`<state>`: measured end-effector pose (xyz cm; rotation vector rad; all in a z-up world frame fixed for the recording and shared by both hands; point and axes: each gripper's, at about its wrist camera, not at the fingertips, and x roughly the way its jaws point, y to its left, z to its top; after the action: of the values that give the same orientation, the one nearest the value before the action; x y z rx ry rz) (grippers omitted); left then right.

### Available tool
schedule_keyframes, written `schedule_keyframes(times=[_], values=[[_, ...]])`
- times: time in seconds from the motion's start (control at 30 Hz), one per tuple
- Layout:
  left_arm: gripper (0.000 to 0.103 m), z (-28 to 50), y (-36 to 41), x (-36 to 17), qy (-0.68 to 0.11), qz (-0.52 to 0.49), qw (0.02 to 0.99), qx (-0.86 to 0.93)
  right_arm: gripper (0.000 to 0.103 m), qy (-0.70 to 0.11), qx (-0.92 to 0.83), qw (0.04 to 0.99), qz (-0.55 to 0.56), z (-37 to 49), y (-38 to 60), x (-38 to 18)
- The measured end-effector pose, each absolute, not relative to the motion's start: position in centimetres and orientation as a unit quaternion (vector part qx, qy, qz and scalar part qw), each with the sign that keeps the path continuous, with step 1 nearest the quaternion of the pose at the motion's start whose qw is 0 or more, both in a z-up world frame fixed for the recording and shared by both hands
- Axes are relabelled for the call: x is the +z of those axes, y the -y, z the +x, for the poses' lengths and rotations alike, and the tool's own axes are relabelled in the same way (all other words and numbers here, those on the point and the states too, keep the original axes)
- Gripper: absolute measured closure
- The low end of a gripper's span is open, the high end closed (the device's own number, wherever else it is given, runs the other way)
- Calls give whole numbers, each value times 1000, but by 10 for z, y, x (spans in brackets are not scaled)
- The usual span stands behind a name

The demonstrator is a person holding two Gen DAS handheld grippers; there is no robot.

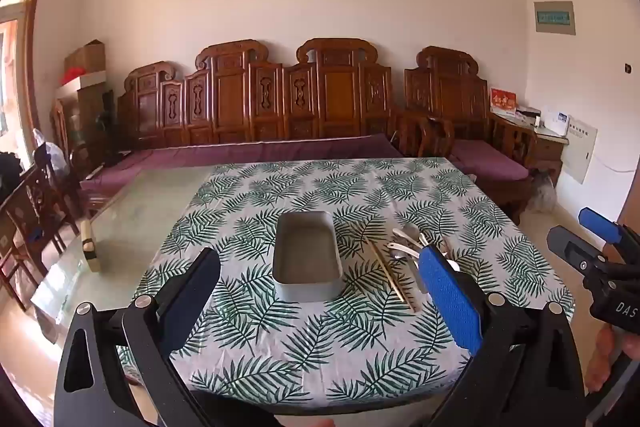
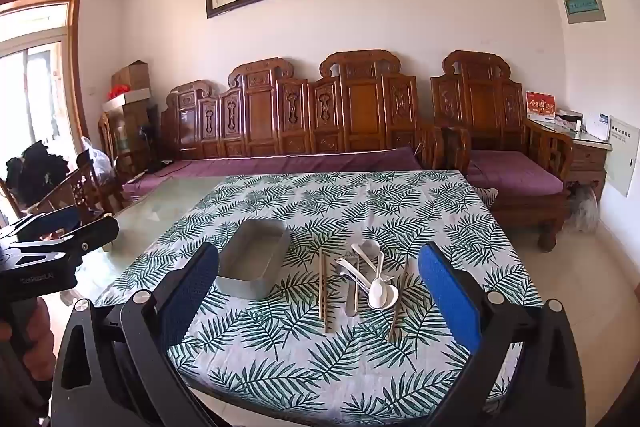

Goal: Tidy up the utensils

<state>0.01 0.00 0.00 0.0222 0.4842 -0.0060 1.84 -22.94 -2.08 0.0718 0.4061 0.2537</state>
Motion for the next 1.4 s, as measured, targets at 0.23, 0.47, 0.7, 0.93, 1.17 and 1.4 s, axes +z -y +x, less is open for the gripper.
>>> schedule_keyframes(times=[0.23, 0.47, 0.7, 0.93, 1.17, 1.4], values=[[7, 0, 0, 0, -239, 12, 971, -3, 3, -202, 125, 971, 33, 18, 230, -21], [7, 2, 1, -1, -238, 11, 971, -2, 3, -201, 126, 971, 34, 18, 229, -18], [7, -2, 1, 4, -237, 11, 972, -3, 3, -200, 126, 971, 33, 17, 230, -16], [7, -2, 2, 4, -237, 12, 971, -3, 3, -202, 124, 971, 34, 17, 229, -16], [7, 1, 4, -1, -241, 10, 971, -6, 3, -205, 125, 970, 35, 18, 230, -17], [7, 1, 2, -1, -239, 13, 971, -3, 3, -205, 125, 970, 34, 18, 231, -18]])
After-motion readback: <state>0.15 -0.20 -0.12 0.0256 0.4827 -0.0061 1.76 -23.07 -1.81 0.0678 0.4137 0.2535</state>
